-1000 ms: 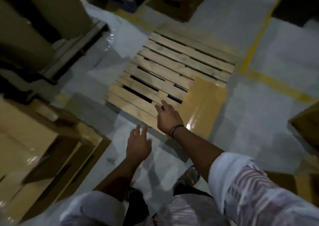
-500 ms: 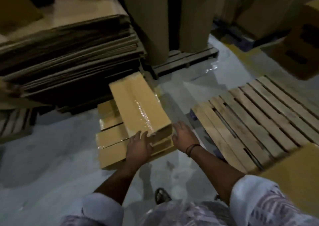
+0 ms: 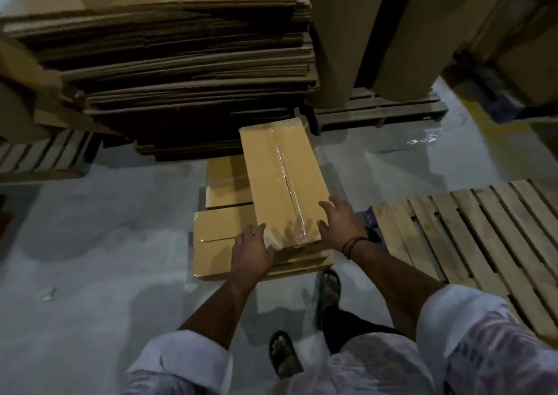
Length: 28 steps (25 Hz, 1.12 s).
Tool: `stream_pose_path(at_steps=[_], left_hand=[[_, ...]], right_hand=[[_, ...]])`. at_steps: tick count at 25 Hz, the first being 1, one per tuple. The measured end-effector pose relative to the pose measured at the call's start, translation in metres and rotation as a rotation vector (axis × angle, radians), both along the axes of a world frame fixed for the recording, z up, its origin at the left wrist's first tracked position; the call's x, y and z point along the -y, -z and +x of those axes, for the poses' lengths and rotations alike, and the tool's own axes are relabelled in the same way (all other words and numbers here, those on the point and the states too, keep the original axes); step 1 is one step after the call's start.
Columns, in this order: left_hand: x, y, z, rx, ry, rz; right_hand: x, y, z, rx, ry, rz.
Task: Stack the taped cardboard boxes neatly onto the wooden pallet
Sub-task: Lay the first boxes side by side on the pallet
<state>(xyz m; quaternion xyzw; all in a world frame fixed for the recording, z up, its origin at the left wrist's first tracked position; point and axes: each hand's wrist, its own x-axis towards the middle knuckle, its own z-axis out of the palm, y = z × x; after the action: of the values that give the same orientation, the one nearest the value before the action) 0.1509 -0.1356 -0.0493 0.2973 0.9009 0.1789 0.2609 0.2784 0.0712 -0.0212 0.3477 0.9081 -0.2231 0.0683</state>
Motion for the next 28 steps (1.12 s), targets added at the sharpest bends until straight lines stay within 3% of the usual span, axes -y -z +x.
stream_pose_path(at_steps=[15, 23, 28], left_hand=[[-0.182, 0.102, -0.124, -0.046, -0.115, -0.144], [-0.211, 0.126, -0.141, -0.024, -0.31, -0.201], [-0.21, 0.134, -0.139, 0.056, -0.428, -0.137]], right_hand=[[-0.17, 0.121, -0.142, 0.125, -0.12, -0.057], [-0.188, 0.153, -0.165, 0.141, -0.152, -0.222], [-0.191, 0.163, -0.155, 0.106, -0.173, -0.24]])
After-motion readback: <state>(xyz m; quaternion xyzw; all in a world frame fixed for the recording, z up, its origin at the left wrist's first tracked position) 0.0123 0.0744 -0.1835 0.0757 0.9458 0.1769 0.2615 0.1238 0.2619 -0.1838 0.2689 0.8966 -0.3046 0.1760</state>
